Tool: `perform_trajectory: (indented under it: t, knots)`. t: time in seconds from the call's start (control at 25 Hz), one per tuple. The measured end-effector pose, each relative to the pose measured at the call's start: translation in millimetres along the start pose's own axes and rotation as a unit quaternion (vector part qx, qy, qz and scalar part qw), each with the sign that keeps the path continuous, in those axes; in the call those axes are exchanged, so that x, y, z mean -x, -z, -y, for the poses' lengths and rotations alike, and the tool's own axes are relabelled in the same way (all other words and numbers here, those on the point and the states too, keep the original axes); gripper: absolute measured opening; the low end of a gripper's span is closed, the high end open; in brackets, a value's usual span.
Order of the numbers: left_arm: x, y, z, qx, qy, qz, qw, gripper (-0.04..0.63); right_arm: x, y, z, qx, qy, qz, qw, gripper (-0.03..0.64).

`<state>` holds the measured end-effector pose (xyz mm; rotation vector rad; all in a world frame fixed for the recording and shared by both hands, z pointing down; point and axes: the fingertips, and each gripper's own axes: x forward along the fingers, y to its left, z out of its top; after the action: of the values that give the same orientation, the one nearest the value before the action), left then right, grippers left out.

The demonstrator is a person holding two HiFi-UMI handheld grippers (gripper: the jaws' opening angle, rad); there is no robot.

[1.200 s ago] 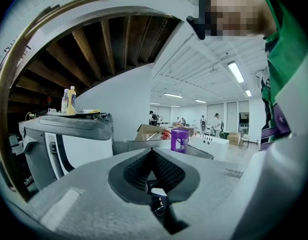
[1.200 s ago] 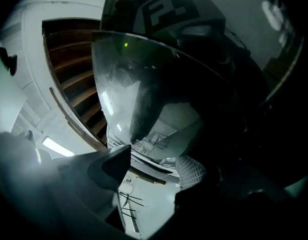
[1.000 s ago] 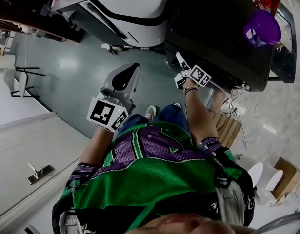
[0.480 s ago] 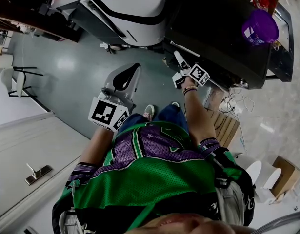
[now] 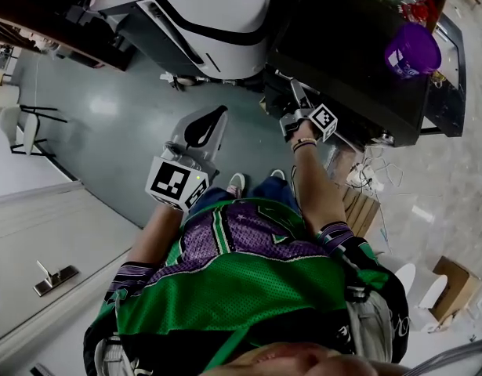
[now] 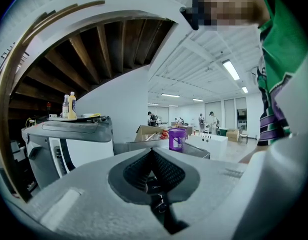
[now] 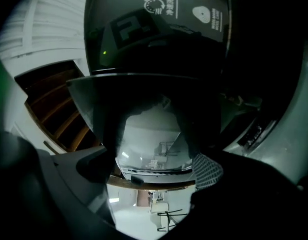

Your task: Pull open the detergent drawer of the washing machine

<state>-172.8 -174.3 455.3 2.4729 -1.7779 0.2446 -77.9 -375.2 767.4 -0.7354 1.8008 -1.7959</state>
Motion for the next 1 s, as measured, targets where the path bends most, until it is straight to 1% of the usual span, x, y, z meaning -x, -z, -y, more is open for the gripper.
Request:
perform_trajectory:
  t: [0.16, 0.48, 0.64, 0.84, 1.0]
  knots:
    - [4, -3, 0, 0.003, 0.001, 0.006, 1.0, 0.017, 1, 0, 2, -0.003, 0.009, 0.004, 1.0, 0.459]
    - [15, -10, 6, 0.002, 0.014, 0.018, 0.9997, 0.017, 11, 11, 4, -0.008, 0.013, -0.007, 1.0, 0.459]
    - [19, -19, 1, 0.001, 0.017, 0.034, 0.9993, 0.017, 19, 21, 3, -0.018, 0.016, -0.013, 1.0, 0.459]
    - [23, -29, -7, 0.008, 0.021, 0.054, 0.9983, 0.017, 30, 32, 5, -0.011, 0.017, -0.016, 1.0, 0.459]
    - [24, -35, -10, 0.01, 0.032, 0.065, 0.9973, 0.017, 40, 44, 7, -0.009, 0.021, -0.022, 0.999, 0.458]
